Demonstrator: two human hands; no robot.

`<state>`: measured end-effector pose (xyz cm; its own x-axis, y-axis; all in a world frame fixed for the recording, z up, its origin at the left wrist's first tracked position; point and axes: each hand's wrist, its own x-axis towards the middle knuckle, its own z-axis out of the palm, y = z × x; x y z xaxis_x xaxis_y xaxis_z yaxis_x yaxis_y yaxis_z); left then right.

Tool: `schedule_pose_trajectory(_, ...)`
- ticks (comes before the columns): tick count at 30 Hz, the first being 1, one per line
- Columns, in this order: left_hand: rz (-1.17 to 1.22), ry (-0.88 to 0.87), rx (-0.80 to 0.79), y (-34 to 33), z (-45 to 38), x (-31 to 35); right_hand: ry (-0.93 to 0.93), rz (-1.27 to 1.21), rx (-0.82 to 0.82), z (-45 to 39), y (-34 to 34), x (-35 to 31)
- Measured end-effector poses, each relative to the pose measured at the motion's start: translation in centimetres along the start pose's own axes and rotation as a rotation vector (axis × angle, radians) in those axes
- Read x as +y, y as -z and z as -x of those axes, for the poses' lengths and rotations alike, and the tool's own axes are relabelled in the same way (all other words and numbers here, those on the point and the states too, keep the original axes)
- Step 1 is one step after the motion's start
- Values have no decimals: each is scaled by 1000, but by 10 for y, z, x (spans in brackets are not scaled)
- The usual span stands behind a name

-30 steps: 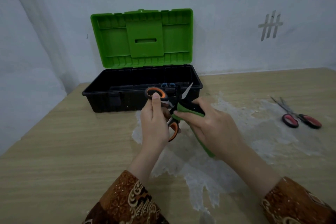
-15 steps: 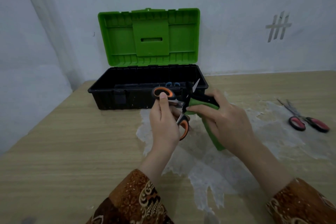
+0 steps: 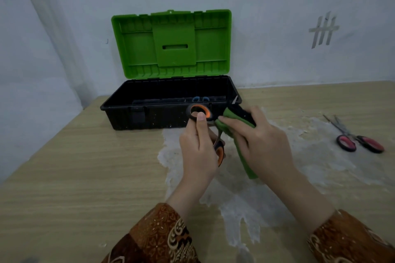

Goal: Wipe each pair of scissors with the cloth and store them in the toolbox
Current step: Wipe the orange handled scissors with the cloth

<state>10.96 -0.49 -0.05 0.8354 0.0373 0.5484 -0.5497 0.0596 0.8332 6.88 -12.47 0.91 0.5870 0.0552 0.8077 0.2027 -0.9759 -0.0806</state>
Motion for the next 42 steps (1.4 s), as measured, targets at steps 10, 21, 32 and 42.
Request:
schedule_pose_trajectory(10,-91,-47,-30,3,1,-6,68,1,-57,2,2,8)
schedule_pose_trajectory(21,-51,-57,-147,3,2,-4,-367,151,21,5,11,60)
schedule_pose_trajectory(32,40,68,67,9,-9,-6,122,-114,-111,5,-5,-7)
schedule_pose_trajectory(42,220,259,138,23,-23,0,-113,29,-34,4,6,31)
